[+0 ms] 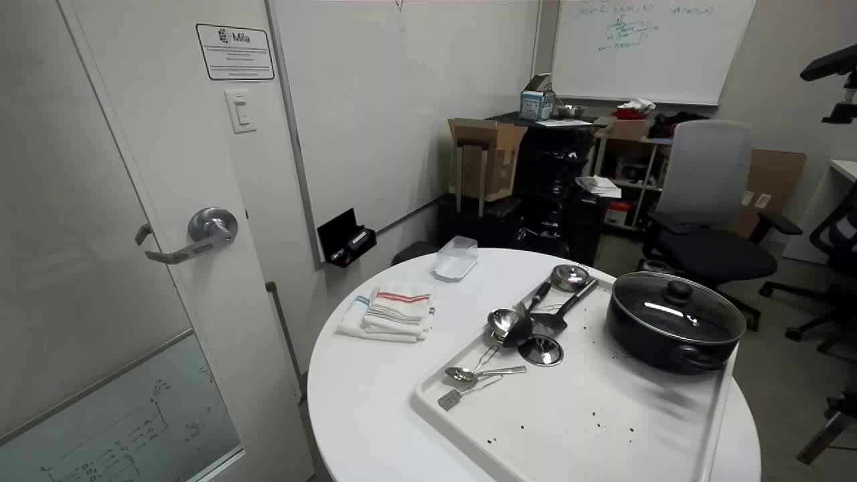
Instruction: Pick up the lid from the pot and put it on the table
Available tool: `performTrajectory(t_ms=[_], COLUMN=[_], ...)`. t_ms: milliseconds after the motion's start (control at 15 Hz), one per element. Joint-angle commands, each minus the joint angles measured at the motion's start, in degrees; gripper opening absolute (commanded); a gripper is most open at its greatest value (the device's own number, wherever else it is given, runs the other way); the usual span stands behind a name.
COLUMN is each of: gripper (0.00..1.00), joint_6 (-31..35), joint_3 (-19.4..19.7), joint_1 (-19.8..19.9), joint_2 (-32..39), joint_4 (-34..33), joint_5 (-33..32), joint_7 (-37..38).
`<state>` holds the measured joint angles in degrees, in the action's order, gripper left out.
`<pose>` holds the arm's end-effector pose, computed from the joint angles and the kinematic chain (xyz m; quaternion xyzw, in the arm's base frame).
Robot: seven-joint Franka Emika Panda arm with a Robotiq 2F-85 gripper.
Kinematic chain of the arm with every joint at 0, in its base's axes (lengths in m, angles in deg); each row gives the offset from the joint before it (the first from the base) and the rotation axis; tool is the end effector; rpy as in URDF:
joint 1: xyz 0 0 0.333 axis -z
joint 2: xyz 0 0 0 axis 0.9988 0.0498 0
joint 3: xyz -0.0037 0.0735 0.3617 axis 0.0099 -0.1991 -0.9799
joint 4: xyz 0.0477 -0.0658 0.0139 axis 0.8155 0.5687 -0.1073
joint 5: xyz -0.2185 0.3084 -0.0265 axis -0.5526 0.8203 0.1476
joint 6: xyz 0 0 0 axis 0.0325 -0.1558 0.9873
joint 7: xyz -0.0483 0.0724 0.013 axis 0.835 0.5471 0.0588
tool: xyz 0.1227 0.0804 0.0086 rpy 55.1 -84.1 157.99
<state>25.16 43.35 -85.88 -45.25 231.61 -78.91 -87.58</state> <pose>0.2284 -0.0487 0.4716 -0.9909 -0.0203 -0.1111 0.0731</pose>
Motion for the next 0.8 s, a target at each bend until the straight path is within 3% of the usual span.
performTrajectory(t_ms=[0, 733], gripper=[1.00, 1.00], joint_6=[-0.45, -0.46], joint_3=[-0.38, -0.41], joint_1=[0.45, 0.46], joint_2=[0.24, 0.64], joint_4=[0.35, 1.11], joint_5=[0.40, 0.41], joint_7=[-0.34, -0.35])
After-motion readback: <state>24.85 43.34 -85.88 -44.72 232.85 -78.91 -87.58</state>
